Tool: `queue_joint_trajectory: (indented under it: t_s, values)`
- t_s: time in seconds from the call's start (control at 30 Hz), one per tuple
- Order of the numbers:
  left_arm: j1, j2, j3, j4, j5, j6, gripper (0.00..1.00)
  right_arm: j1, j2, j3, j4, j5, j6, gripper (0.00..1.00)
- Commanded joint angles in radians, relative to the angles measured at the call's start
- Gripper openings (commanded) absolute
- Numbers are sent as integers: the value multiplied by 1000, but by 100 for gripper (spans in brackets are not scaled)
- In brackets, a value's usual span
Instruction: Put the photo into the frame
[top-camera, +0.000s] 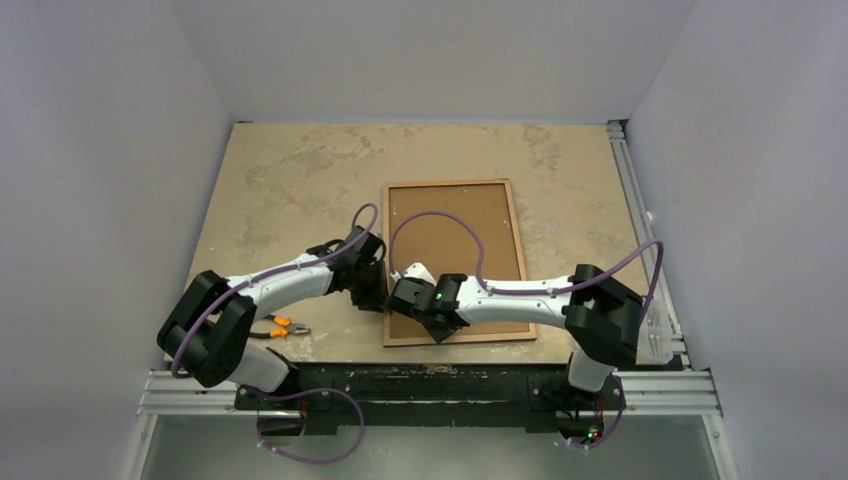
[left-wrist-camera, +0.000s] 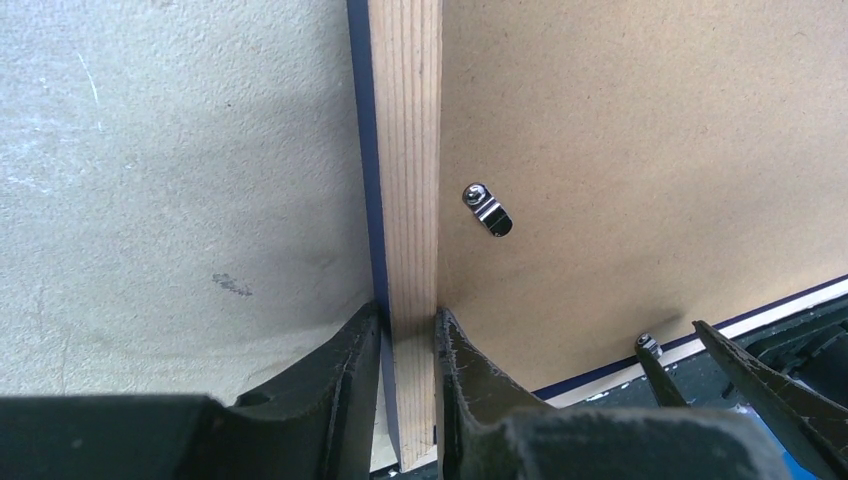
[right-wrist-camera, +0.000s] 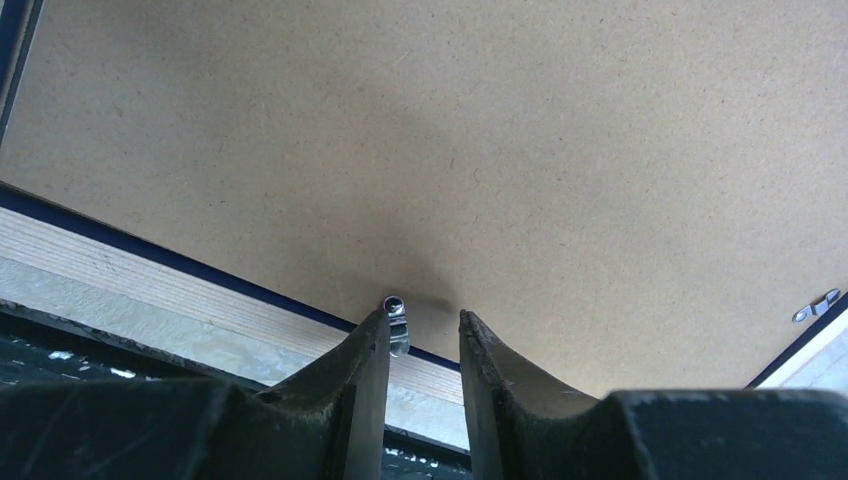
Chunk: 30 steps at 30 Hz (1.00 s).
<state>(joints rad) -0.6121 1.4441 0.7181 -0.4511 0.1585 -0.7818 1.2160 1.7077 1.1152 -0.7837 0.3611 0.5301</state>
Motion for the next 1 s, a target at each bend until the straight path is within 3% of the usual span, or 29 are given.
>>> queue_joint_trajectory:
  t_s: [0.0,0.4,0.6,0.7,0.8,0.97]
  values:
    - [6,45,-26,-129,-213,61,9,-1,-3,-41,-134,88,-21,28]
    - [5,45,-14,-146,-234,59,11,-15,-9,-25,-183,182,-3,26]
    - [6,54,-13,-148,-237,56,13,-44,-49,-73,-175,152,32,35]
    - [6,53,-9,-150,-234,62,13,-101,-104,-97,-140,76,34,35]
    - [6,31,-11,-150,-232,65,15,-222,-233,-132,-24,-104,-18,37]
    - [8,-39,-22,-123,-184,69,32,-427,-398,-126,47,-262,-83,55]
